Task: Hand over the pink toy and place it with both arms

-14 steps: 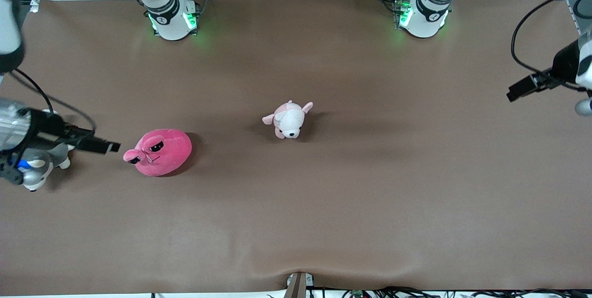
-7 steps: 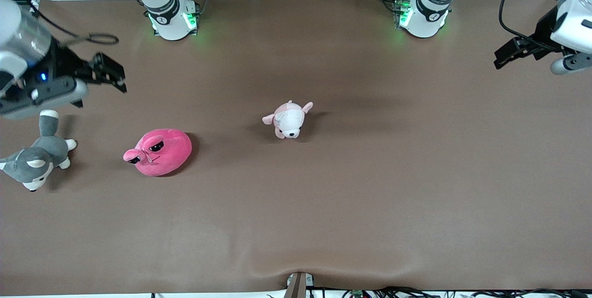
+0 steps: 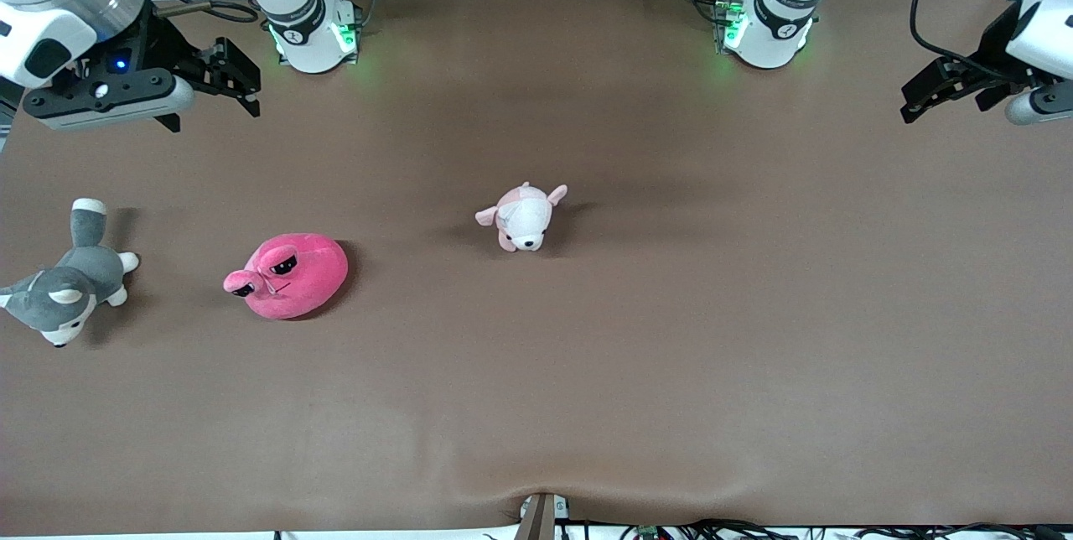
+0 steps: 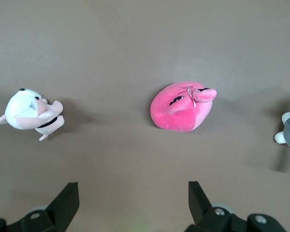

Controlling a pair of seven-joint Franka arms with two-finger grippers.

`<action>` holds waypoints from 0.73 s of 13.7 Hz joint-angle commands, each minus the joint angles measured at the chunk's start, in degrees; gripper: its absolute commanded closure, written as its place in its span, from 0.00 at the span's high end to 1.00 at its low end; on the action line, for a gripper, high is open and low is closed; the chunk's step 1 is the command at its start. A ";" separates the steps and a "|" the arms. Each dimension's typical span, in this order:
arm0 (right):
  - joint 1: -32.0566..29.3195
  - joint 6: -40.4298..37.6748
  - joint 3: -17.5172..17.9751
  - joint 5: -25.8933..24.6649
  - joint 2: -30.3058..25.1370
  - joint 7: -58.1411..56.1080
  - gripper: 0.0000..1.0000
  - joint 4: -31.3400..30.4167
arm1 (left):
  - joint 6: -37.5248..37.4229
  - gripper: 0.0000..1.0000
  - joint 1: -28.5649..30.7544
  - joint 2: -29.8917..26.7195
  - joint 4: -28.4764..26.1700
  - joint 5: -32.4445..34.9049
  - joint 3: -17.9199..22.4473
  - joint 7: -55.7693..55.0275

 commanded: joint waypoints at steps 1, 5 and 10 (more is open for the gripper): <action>-1.63 0.38 0.23 0.43 -0.16 -3.31 1.00 0.66 | -3.35 1.00 -0.12 3.15 5.46 0.32 0.40 1.32; -1.72 0.12 -0.21 -0.36 -0.16 -3.77 1.00 1.37 | -6.16 1.00 -0.39 3.25 6.34 0.23 0.40 1.15; -1.64 0.91 -2.30 -1.42 0.88 -3.77 1.00 2.51 | -7.49 1.00 -0.56 4.91 8.72 -0.12 0.32 -0.35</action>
